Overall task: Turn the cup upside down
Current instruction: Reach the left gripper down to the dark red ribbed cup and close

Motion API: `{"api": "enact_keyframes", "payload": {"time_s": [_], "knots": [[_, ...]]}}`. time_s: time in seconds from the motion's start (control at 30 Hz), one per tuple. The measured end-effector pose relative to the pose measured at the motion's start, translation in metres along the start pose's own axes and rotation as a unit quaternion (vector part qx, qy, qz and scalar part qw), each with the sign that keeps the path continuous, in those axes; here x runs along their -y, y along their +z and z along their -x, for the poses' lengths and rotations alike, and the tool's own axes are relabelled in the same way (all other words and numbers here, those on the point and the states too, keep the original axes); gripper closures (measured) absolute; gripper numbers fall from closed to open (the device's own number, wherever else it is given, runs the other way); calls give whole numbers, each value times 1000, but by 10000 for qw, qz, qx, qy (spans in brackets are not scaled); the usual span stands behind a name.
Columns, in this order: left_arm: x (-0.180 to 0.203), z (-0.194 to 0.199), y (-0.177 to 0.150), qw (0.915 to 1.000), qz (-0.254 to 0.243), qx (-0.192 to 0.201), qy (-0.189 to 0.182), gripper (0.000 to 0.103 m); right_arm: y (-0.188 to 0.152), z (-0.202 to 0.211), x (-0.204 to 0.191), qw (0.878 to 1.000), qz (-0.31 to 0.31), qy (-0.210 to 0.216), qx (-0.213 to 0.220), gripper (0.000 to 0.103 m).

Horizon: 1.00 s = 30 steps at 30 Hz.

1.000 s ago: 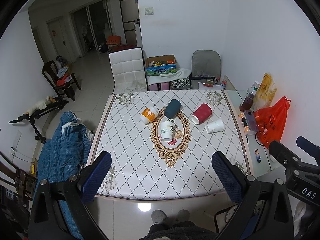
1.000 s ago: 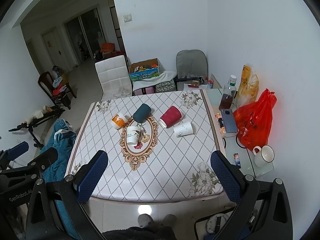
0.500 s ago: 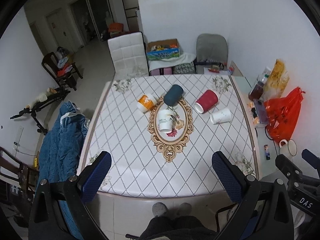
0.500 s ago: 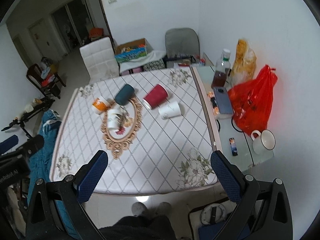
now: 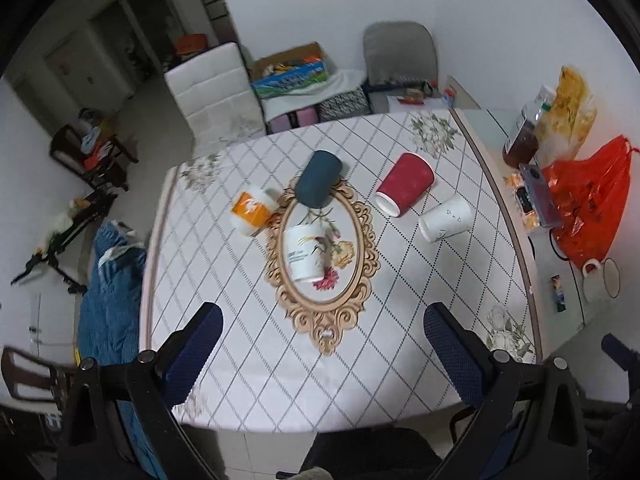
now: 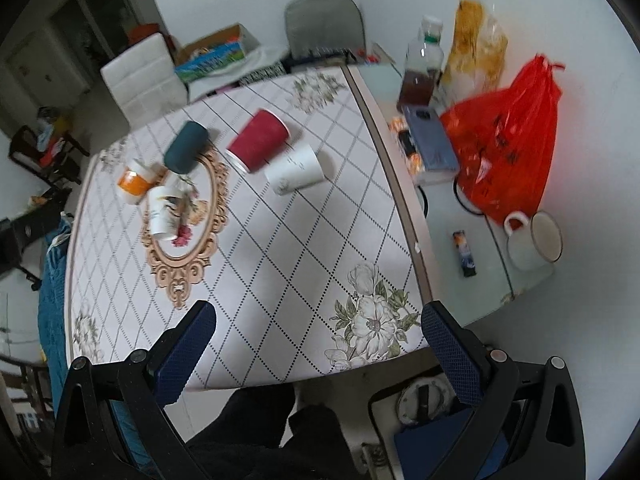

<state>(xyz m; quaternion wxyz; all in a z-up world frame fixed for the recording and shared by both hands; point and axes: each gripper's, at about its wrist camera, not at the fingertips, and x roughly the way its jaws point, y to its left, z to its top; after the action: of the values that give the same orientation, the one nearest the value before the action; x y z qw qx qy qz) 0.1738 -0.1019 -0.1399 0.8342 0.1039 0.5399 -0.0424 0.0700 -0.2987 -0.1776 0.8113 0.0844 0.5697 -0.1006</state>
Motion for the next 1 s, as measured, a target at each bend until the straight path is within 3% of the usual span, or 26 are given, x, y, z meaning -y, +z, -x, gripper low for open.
{"api": "enact_keyframes", "payload": {"time_s": [0.3, 0.5, 0.73, 1.0], "knots": [[18, -94, 74, 9974, -611, -371, -40, 0, 26, -89, -8, 9964, -429, -133, -721, 0], [38, -155, 114, 9915, -1085, -701, -182, 2, 41, -140, -14, 9924, -605, -216, -1045, 0], [79, -216, 145, 9785, -1766, -1007, -341, 3, 53, -190, -14, 9861, -815, -350, -1406, 0], [122, -251, 157, 9605, -2468, -1169, -535, 4, 62, -228, -5, 9789, -863, -548, -1769, 0]]}}
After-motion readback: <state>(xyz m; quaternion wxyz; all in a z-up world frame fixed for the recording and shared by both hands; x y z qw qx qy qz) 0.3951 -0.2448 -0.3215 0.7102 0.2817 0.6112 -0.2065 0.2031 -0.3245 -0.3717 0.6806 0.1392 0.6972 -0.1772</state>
